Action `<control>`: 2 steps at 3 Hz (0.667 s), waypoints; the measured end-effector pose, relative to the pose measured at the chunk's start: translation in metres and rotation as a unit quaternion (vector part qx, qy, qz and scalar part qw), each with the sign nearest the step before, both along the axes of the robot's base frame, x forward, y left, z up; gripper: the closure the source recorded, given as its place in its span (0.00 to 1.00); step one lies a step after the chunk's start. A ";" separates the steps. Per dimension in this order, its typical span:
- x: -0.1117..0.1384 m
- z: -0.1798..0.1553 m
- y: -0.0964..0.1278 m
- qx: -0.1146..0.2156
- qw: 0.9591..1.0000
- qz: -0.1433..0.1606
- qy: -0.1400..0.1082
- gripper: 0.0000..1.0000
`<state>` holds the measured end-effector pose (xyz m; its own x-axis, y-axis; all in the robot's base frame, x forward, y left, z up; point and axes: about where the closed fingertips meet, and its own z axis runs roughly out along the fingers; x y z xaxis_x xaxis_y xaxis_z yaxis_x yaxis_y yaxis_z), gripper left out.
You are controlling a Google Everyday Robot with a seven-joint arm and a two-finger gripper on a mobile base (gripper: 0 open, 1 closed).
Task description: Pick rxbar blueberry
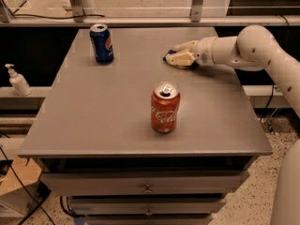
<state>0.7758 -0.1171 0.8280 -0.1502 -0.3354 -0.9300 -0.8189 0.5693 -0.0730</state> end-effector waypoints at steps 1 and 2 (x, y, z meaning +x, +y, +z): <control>0.000 -0.004 -0.002 0.015 1.000 -0.004 0.005 0.87; 0.000 -0.002 -0.002 0.016 1.000 -0.004 0.005 1.00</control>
Offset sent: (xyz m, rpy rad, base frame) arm 0.0010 -0.0060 0.0099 0.0384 -0.0154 0.0025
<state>0.7762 -0.1193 0.8255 -0.1622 -0.3044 -0.9386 -0.8146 0.5782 -0.0467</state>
